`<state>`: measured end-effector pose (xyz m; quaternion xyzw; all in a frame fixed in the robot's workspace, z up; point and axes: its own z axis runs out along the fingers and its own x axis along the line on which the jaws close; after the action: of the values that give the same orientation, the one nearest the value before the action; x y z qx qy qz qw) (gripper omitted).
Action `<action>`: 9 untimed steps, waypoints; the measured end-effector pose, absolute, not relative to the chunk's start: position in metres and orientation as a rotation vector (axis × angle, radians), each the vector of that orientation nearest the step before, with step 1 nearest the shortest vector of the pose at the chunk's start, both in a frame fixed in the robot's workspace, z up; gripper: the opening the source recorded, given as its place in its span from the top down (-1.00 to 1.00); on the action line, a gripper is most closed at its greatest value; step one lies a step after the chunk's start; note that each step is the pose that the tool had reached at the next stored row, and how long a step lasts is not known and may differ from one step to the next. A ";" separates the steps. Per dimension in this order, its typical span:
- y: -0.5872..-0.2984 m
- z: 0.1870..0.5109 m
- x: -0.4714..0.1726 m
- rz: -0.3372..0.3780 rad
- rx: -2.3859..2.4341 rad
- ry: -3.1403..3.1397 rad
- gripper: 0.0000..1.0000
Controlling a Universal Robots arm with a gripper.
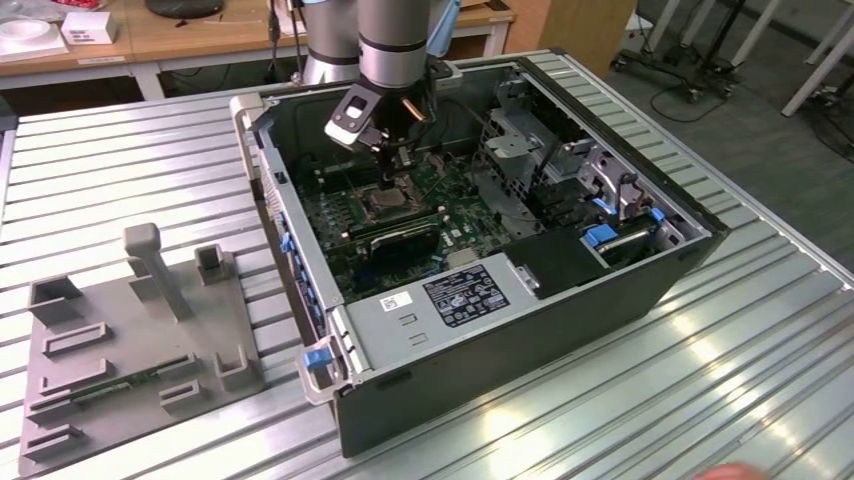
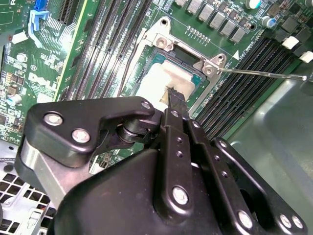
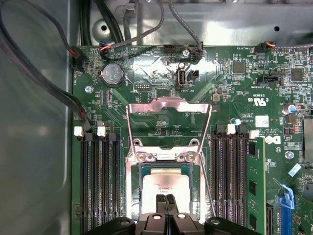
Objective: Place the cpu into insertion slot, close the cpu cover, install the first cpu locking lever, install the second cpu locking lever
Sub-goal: 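Close the cpu cover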
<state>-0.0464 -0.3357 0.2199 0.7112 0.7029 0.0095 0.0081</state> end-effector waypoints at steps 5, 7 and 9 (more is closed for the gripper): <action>-0.336 0.220 -0.046 0.030 2.223 2.197 0.79; -0.336 0.220 -0.046 0.030 2.223 2.197 0.79; -0.336 0.220 -0.046 0.030 2.223 2.197 0.79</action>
<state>-0.0461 -0.3357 0.2199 0.7112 0.7029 0.0095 0.0081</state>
